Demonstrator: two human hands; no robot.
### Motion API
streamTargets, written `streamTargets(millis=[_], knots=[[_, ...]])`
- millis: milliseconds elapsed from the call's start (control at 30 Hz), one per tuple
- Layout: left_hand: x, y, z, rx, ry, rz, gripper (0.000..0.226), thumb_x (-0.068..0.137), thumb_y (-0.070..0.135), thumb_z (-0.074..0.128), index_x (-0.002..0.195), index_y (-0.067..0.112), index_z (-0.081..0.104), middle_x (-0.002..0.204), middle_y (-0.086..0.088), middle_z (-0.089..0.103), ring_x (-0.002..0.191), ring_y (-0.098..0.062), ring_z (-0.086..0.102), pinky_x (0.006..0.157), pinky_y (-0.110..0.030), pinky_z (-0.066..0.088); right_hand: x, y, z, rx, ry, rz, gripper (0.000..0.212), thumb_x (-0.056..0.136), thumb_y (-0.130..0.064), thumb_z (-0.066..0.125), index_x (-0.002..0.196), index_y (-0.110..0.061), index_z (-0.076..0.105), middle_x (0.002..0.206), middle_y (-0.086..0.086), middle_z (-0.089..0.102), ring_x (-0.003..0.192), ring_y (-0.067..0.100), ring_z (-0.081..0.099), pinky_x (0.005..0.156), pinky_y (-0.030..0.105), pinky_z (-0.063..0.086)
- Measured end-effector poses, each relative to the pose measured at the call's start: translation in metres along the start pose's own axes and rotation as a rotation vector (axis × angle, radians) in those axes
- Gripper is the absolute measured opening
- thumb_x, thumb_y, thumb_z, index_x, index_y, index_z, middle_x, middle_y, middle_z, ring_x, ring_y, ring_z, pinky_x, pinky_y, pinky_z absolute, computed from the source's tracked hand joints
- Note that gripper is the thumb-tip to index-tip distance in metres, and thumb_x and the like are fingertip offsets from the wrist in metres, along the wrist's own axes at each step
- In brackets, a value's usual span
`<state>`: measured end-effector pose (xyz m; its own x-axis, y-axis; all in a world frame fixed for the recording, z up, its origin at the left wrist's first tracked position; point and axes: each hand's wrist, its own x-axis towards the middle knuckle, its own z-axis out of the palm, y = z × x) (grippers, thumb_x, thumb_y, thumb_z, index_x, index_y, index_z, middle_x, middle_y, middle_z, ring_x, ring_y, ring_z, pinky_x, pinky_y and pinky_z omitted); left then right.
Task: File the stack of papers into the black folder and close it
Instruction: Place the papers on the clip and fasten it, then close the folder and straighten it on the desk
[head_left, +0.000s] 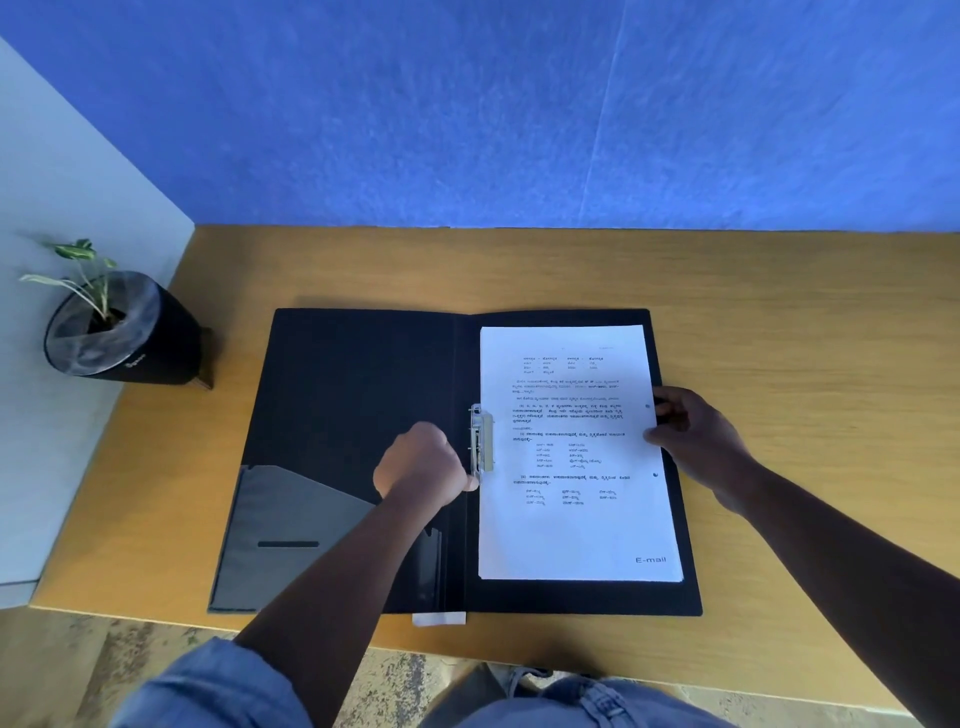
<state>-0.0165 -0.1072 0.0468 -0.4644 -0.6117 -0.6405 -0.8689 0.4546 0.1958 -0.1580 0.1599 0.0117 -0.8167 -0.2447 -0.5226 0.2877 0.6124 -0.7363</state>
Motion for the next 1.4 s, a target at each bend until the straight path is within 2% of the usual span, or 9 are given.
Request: streamTargets(millis=[200,400,567,767,867,967,1067,1233,1400], knots=[[0.000,-0.016,0.003,-0.122,0.015,0.007,0.031,0.065,0.038,0.090,0.072,0.020,0.064,0.064,0.006,0.069,0.062,-0.012,0.065,0.052,-0.024,0.041,-0.001,0.000,0.000,0.001,0.010,0.001,0.051,0.081,-0.011,0.068,0.123,-0.037,0.056,0.096,-0.018,0.068,0.074,-0.006,0.065,0.062,0.020,0.047],[-0.015,-0.044,0.017,-0.222,0.171,0.163,0.031,0.070,0.033,0.084,0.063,0.022,0.056,0.061,0.010,0.063,0.057,-0.007,0.060,0.049,-0.023,0.039,-0.004,-0.004,0.002,0.034,0.013,-0.002,0.051,0.084,-0.010,0.067,0.129,-0.028,0.053,0.102,-0.010,0.067,0.089,0.010,0.065,0.069,0.029,0.050],[-0.028,-0.090,0.009,-0.362,0.366,0.262,0.031,0.070,0.032,0.085,0.059,0.025,0.057,0.058,0.012,0.061,0.056,-0.003,0.058,0.047,-0.021,0.044,-0.039,0.005,0.008,-0.038,0.237,-0.024,0.040,0.084,-0.015,0.069,0.120,-0.023,0.052,0.104,-0.001,0.064,0.081,0.017,0.063,0.057,0.030,0.046],[-0.019,-0.157,-0.031,-0.425,0.598,0.220,0.016,0.074,0.020,0.083,0.067,0.024,0.069,0.086,0.012,0.066,0.082,-0.008,0.063,0.071,-0.024,0.047,-0.101,0.029,0.025,-0.127,0.125,-0.068,0.036,0.077,-0.003,0.076,0.099,-0.029,0.065,0.095,-0.002,0.073,0.069,0.004,0.066,0.060,0.013,0.046],[-0.006,-0.186,-0.047,-0.462,0.699,0.093,0.013,0.082,0.017,0.075,0.094,0.021,0.076,0.109,0.000,0.068,0.100,-0.023,0.064,0.083,-0.031,0.048,-0.115,0.027,0.031,-0.175,0.105,-0.101,0.036,0.074,0.004,0.076,0.093,-0.026,0.069,0.090,0.001,0.075,0.075,-0.005,0.063,0.062,0.002,0.039],[0.008,-0.208,-0.054,-0.491,0.574,-0.116,0.042,0.084,0.025,0.071,0.125,0.020,0.064,0.124,-0.009,0.068,0.110,-0.033,0.063,0.087,-0.040,0.052,-0.119,0.017,0.036,-0.198,0.083,-0.094,0.033,0.076,0.002,0.075,0.089,-0.027,0.069,0.091,0.000,0.075,0.072,-0.001,0.065,0.063,0.006,0.042],[0.009,-0.214,-0.069,-0.539,0.450,-0.228,0.044,0.075,0.023,0.073,0.118,0.019,0.069,0.109,-0.008,0.072,0.098,-0.032,0.064,0.077,-0.035,0.049,-0.120,0.007,0.040,-0.201,0.044,-0.075,0.027,0.078,-0.002,0.074,0.090,-0.025,0.071,0.095,0.000,0.075,0.077,0.013,0.069,0.067,0.022,0.047],[-0.029,-0.211,-0.110,-0.617,0.458,-0.017,0.023,0.079,0.014,0.075,0.101,0.021,0.076,0.081,-0.001,0.078,0.082,-0.025,0.071,0.071,-0.037,0.054,-0.130,-0.019,0.042,-0.134,0.019,-0.126,0.028,0.079,-0.004,0.075,0.082,-0.032,0.070,0.084,-0.013,0.076,0.076,0.002,0.068,0.061,0.008,0.046],[-0.099,-0.159,-0.140,-0.936,0.170,0.244,0.031,0.065,0.021,0.084,0.095,0.023,0.076,0.076,-0.008,0.078,0.062,-0.012,0.071,0.049,-0.028,0.037,-0.152,-0.054,0.037,0.003,-0.080,-0.240,0.023,0.081,-0.007,0.075,0.075,-0.029,0.075,0.078,-0.013,0.075,0.063,0.004,0.066,0.055,0.009,0.045]])
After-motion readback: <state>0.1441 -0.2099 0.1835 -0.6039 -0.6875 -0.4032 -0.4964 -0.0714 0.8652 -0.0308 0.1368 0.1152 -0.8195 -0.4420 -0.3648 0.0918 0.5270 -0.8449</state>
